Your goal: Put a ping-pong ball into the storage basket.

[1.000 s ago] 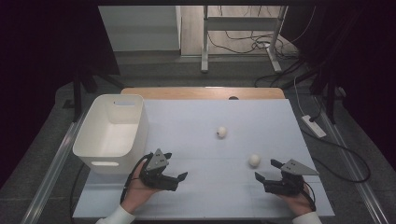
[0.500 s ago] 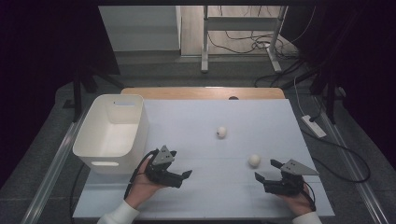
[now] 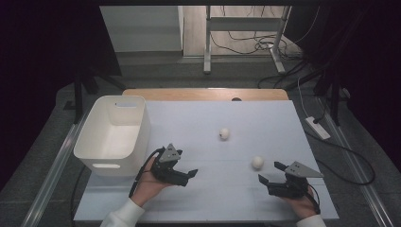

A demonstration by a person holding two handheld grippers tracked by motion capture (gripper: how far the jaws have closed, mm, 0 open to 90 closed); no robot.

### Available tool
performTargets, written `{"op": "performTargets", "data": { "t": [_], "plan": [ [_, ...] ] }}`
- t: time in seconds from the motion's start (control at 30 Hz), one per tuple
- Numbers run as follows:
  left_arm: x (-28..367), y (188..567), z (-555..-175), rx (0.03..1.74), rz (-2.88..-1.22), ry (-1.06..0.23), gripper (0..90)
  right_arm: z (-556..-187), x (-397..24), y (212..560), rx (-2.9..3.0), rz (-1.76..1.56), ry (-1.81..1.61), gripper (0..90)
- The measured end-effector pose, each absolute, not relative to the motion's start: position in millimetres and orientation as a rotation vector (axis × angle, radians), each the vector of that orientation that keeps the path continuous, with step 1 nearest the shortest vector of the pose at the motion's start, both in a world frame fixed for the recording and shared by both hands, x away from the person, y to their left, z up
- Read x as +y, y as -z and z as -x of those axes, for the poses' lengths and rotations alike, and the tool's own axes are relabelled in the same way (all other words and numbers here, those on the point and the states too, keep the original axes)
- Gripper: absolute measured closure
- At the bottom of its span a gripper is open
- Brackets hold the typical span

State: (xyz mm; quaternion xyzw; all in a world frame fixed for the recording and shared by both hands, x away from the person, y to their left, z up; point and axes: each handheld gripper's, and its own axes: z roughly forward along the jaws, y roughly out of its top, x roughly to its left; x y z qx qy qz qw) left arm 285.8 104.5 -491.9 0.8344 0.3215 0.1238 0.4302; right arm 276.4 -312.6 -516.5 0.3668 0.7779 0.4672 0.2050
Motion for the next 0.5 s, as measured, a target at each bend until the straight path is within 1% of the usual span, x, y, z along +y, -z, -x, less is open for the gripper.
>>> {"op": "performTargets", "data": {
  "t": [0.5],
  "plan": [
    [95,490,-302,0.811,-2.09,-0.292,9.8,-282,-312,518,2.174,-1.024,-1.331,15.5]
  ]
}}
